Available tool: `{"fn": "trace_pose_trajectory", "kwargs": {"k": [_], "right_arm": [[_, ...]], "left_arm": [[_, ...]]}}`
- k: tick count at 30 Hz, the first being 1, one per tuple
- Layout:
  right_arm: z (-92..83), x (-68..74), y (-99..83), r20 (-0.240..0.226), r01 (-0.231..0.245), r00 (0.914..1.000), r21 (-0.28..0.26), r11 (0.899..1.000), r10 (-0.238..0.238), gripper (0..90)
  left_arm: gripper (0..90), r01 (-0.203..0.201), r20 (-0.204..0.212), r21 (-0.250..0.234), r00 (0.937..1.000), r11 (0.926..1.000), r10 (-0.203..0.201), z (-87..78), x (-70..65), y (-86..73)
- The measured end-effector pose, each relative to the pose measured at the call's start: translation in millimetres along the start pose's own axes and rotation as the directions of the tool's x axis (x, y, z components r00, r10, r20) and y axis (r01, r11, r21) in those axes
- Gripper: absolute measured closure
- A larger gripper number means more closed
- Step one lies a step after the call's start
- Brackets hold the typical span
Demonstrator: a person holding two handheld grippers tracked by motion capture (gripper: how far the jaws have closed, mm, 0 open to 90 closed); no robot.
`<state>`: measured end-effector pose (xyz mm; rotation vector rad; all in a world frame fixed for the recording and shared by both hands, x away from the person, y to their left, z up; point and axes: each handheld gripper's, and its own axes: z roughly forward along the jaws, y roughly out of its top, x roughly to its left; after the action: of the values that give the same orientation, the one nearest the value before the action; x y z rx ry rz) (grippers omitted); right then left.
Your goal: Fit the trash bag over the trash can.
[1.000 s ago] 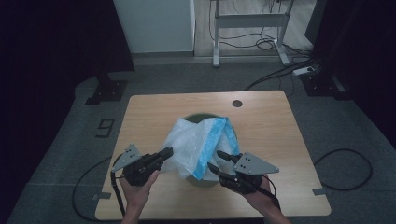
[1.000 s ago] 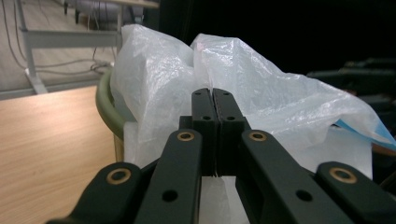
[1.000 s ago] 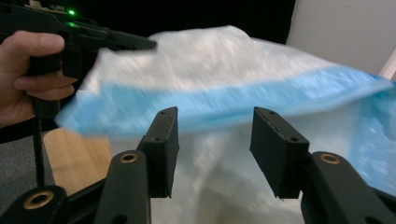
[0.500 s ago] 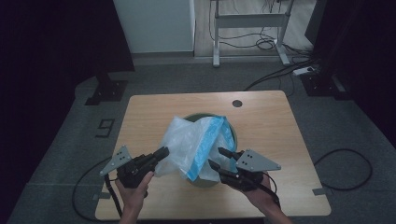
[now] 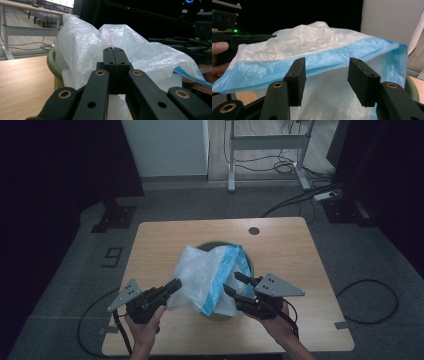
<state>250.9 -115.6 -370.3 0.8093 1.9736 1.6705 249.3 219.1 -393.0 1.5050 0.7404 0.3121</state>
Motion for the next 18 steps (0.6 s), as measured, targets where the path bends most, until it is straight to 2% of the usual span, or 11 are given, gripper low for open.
{"fn": "trace_pose_trajectory", "kwargs": {"k": [7,18], "right_arm": [[7.6,0.8,-2.8,0.005,-0.026,0.9997,0.010,1.000,0.026,47.1],[12.0,1.0,0.3,0.027,-0.053,0.9983,-0.005,0.999,0.053,46.6]], "left_arm": [[89.3,0.033,0.016,-0.027,0.9993,0.9991,-0.033,-3.1,3.7,-0.9],[89.2,0.037,0.015,-0.030,0.9992,0.9989,-0.037,-3.5,3.9,-3.5]]}}
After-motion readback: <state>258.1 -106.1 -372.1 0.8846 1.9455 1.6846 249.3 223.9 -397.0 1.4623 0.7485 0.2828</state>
